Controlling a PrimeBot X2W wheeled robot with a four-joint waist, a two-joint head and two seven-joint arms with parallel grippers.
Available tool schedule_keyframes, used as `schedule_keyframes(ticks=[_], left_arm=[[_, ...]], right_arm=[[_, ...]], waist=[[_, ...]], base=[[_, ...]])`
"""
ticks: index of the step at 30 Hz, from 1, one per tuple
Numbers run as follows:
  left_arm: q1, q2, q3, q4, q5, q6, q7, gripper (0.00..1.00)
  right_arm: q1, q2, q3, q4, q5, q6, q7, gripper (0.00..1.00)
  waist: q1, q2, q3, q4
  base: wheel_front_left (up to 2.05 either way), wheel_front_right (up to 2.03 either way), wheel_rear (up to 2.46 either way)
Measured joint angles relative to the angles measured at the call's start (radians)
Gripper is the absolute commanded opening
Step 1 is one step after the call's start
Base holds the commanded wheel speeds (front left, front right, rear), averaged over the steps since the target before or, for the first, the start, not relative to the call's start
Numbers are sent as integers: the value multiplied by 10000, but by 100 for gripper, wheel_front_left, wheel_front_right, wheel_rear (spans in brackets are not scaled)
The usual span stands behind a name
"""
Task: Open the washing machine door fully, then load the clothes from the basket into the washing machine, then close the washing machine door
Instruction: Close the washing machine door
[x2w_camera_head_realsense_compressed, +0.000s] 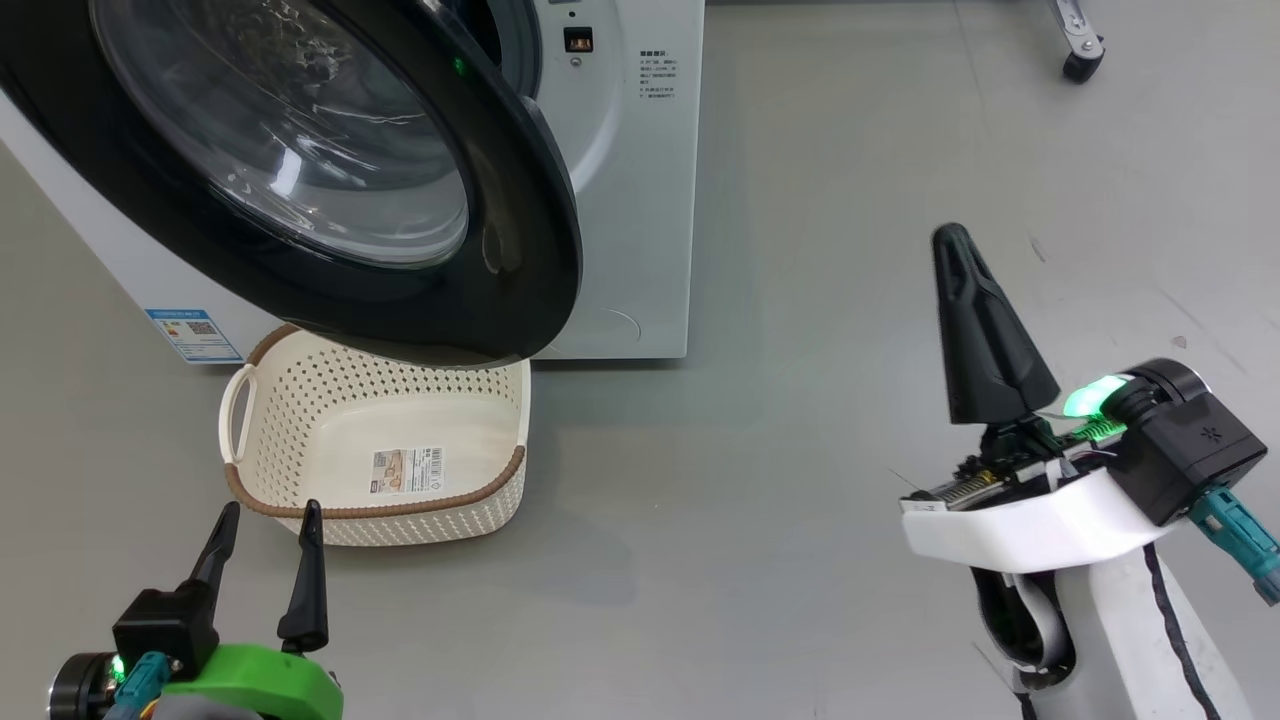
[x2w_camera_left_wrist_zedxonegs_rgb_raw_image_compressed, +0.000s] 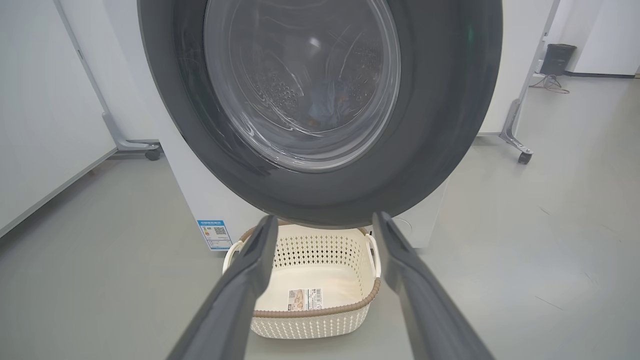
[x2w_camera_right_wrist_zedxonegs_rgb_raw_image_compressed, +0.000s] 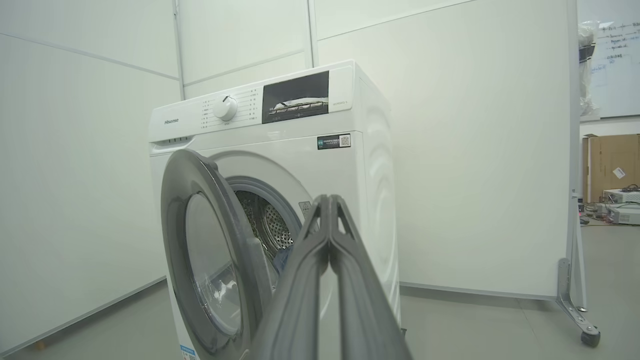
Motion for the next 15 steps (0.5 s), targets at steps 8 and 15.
schedule_keyframes(ticks=[8,15], left_arm=[[-236,-88,-173,23,77,-92,0,100],[-429,-313,-355,75,117,-173,0,100]], right_arm=[[-1144,-399,2592,-1051,4,0,-2,0],[-1260,-792,4769,-228,502,2,259,0]], waist=[[0,0,103,330],[0,0,219,775]], base=[[0,0,0],[0,0,0]])
